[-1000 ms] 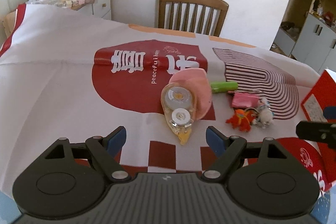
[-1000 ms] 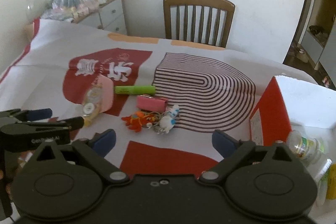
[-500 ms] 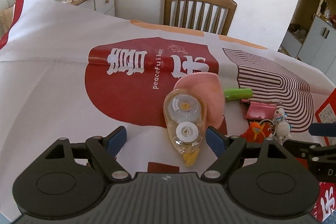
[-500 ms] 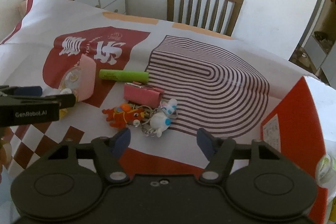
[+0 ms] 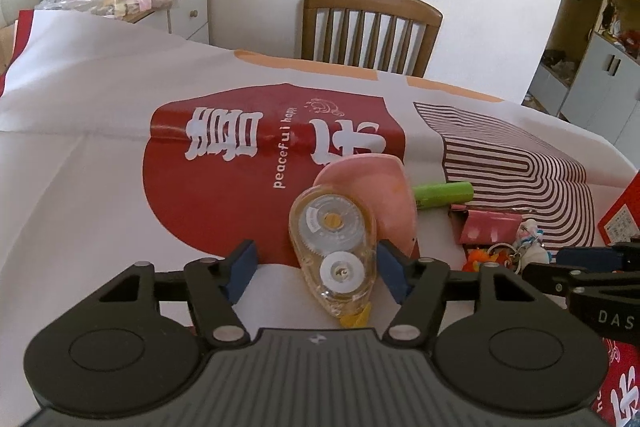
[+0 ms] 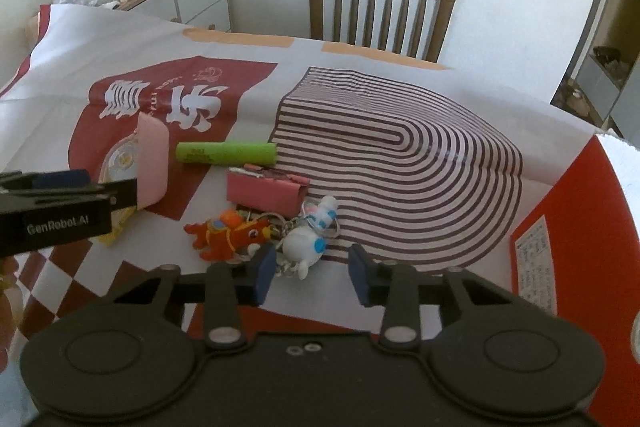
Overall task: Organize rigid objects
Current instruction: 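Grasp the clear tape roller with the left gripper while the right grasps the white keychain figure, then lift the tape roller with the left gripper while the right lifts the keychain bundle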
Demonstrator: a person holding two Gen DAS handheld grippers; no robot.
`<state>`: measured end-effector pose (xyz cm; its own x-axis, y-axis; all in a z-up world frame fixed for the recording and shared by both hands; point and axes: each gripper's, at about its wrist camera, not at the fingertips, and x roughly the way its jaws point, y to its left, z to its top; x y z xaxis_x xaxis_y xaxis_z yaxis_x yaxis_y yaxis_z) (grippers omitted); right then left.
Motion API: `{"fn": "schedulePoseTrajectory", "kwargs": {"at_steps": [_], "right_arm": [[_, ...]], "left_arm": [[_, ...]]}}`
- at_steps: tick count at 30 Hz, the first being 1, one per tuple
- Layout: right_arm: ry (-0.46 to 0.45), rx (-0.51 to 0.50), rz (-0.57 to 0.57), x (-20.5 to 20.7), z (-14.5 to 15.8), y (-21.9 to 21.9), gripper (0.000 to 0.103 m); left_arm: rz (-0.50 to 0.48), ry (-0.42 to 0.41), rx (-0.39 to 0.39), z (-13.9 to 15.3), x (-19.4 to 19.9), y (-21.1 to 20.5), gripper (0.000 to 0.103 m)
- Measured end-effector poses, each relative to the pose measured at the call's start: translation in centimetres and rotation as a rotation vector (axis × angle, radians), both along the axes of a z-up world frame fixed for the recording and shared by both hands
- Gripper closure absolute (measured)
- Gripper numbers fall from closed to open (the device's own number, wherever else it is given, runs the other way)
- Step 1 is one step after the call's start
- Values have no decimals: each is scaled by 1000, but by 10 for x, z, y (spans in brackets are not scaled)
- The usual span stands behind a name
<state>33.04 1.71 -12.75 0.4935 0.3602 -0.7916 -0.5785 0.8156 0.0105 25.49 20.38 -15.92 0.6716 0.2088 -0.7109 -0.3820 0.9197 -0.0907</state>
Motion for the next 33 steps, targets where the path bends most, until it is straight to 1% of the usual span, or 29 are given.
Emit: {"fn": "schedulePoseTrajectory", "kwargs": {"at_steps": [6,10,15,20,24,30,33], "right_arm": [[6,9,-7,4,-2,5,66],[18,22,-28,7,-4,6,67],[18,22,-28,5,-3,5,81],[44,13,-12,-1,0,1,81],[97,12,-1,-9,4,-8,81],[206,2,46,-29,12,-24,81],[228,15,67,-41,20,-32,81]], "left_arm": [[-7,-5,3,0,3,0,43],[-6,-7,10,0,4,0,52],[-18,-4,19,1,5,-1,53],[-26,-2,14,3,2,-1,54],[-31,0,3,5,-4,-1,54],[-32,7,-14,8,-17,-1,54],[-34,9,-20,10,-26,-2,54]]}}
